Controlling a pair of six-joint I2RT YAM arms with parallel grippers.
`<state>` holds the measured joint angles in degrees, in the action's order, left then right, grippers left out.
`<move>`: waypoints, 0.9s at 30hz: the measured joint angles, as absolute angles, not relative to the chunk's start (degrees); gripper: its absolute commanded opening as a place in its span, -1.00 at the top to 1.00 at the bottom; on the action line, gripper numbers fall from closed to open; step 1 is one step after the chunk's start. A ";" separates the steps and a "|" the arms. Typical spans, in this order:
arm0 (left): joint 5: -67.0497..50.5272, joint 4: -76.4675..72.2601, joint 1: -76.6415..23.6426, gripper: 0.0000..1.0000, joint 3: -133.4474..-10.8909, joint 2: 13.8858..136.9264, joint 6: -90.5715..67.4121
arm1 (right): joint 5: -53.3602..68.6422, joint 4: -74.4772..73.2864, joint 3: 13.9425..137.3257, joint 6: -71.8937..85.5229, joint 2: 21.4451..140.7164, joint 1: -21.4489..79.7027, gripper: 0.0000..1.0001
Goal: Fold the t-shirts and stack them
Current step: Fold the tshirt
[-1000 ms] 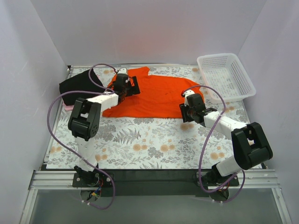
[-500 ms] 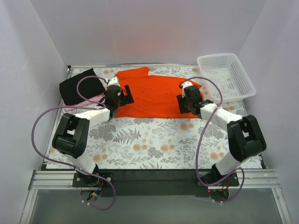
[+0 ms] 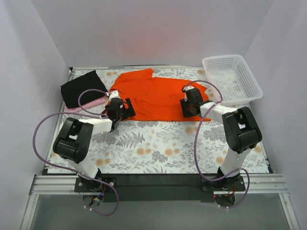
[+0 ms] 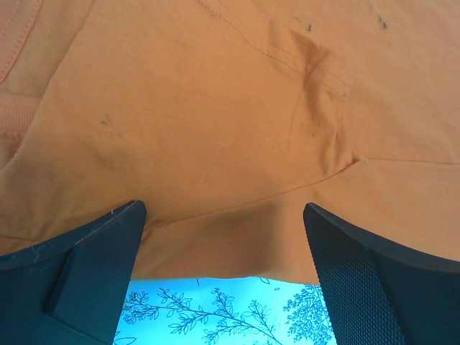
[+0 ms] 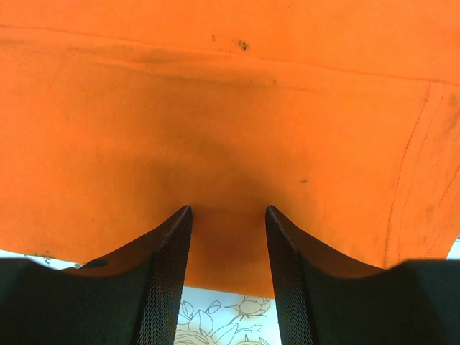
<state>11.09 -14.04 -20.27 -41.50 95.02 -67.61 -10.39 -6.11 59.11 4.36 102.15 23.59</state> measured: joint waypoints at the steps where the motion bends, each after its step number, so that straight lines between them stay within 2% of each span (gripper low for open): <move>1: 11.22 -14.33 -20.27 -0.70 -41.32 95.02 -68.01 | -10.37 -6.02 58.98 4.43 102.15 23.59 0.18; 12: 11.49 -17.80 -20.27 -0.70 -38.09 93.65 -71.20 | -9.43 -0.08 52.60 6.09 98.74 23.90 0.21; 27: 10.70 -17.15 -20.43 -0.70 -25.82 80.44 -77.01 | -7.09 -1.52 42.17 8.47 88.25 26.46 0.21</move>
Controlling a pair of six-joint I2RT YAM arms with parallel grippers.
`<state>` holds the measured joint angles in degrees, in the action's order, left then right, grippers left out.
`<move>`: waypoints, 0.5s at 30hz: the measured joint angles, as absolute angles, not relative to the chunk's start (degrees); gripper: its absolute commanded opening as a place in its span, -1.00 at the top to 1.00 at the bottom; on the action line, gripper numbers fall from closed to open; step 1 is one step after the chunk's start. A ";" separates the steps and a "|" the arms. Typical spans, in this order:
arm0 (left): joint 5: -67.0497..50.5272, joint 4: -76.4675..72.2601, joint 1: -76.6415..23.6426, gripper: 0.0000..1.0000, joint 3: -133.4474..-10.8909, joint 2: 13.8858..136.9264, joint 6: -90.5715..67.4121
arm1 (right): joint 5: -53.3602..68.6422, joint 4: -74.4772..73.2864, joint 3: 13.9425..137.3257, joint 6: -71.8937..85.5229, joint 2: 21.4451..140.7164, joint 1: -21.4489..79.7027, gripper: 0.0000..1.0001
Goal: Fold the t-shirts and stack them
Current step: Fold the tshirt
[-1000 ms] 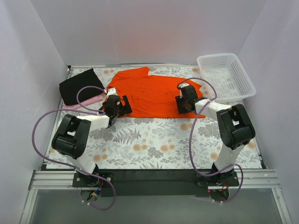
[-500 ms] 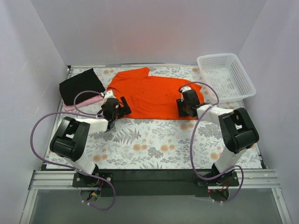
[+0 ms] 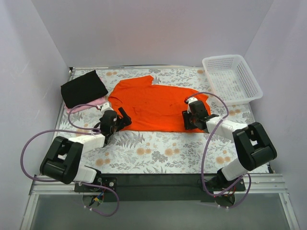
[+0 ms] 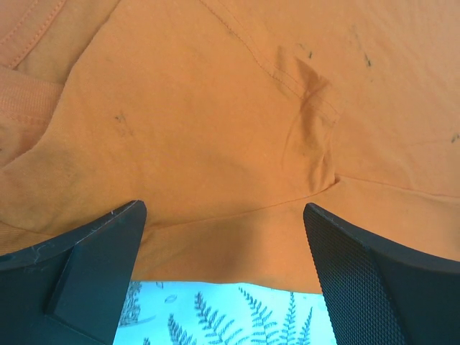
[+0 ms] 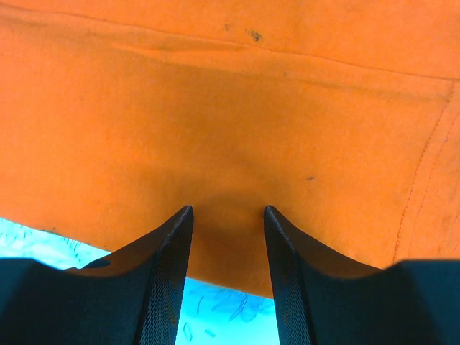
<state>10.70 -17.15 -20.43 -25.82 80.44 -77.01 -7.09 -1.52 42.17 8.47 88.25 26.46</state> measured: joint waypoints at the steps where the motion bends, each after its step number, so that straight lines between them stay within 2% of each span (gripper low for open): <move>1: 10.68 -16.60 -20.49 -0.70 -25.41 79.66 -77.41 | -6.85 -2.11 41.80 8.64 87.57 26.74 0.20; 15: 8.88 -11.31 -21.17 -0.70 -23.70 74.46 -79.77 | -3.14 -4.95 39.81 9.06 84.40 27.18 0.20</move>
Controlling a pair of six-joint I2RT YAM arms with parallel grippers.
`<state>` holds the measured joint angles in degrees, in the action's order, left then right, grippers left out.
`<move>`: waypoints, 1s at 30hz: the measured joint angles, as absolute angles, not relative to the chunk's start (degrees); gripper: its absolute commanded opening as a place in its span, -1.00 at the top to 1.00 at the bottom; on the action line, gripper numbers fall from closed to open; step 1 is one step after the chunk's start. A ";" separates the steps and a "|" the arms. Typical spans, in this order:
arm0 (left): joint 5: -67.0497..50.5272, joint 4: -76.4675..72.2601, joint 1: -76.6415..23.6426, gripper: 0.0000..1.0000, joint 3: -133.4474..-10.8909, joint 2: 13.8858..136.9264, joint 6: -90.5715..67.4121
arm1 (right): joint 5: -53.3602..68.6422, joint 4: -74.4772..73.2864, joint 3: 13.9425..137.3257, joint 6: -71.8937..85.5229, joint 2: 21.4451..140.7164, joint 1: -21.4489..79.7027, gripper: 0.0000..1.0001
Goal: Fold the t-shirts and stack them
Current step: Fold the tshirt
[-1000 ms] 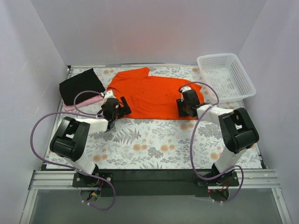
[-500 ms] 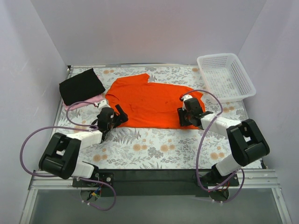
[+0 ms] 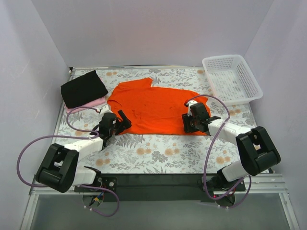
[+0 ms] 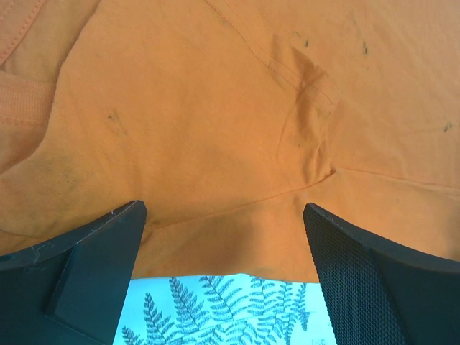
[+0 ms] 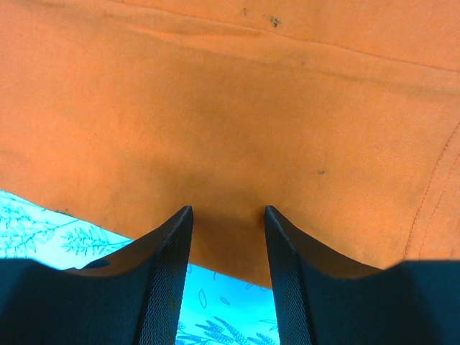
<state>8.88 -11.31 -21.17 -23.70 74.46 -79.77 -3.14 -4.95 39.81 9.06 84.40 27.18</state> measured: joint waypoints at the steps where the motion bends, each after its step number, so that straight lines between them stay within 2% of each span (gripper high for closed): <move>1: 8.69 -10.68 -21.34 -0.70 -23.70 74.04 -79.81 | -2.92 -4.99 39.59 9.06 84.14 27.18 0.20; 7: 8.34 -3.07 -21.89 -0.72 -24.27 68.58 -79.35 | -2.57 -8.60 39.35 9.08 79.90 27.46 0.16; 12: 11.03 2.42 -21.96 -0.79 -31.55 66.50 -77.17 | -3.05 -10.61 45.10 8.82 78.00 27.51 0.13; 19: 12.16 -0.54 -21.96 -0.79 -41.15 76.20 -74.78 | -3.03 -9.32 54.43 8.27 84.23 27.51 0.15; 24: 10.98 -2.61 -21.96 -0.79 -40.86 85.10 -74.35 | -3.03 -9.08 55.29 7.33 91.35 27.51 0.15; 30: 10.39 -3.90 -21.96 -0.79 -38.63 86.89 -74.61 | -3.03 -8.60 53.71 7.29 93.17 27.51 0.16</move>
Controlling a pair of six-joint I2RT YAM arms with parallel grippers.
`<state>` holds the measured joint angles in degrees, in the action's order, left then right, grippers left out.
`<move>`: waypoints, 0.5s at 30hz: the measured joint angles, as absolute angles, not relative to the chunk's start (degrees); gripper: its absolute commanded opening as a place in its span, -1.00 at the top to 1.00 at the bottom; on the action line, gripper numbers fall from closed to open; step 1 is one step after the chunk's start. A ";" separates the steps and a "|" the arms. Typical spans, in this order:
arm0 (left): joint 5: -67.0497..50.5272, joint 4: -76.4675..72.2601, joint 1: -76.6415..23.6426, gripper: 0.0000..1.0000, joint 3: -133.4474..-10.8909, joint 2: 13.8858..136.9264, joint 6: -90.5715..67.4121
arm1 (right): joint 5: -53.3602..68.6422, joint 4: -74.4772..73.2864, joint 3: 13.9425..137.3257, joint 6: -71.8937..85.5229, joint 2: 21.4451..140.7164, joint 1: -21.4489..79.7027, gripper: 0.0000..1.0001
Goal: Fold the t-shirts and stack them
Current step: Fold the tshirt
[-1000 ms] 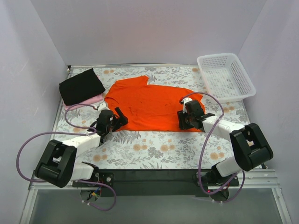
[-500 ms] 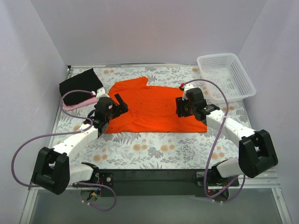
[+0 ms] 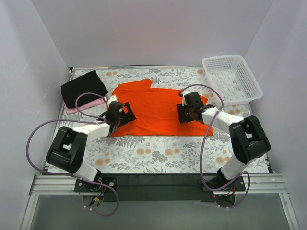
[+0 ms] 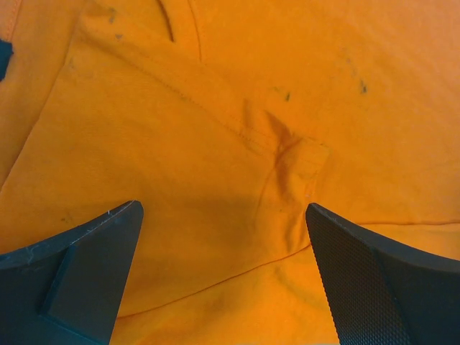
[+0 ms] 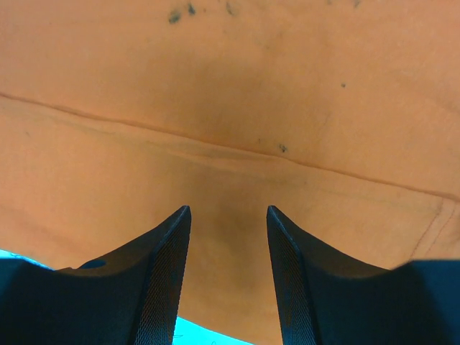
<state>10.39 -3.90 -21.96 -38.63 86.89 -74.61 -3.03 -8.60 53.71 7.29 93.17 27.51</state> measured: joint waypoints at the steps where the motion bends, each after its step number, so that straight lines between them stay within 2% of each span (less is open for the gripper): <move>1: 10.39 -4.25 -21.98 -0.79 -38.17 86.89 -74.72 | -3.03 -8.49 53.36 7.29 93.17 27.51 0.16; 15: 10.07 -9.54 -22.00 -0.79 -29.93 81.01 -78.02 | -2.24 -2.57 44.71 8.03 90.41 27.68 0.16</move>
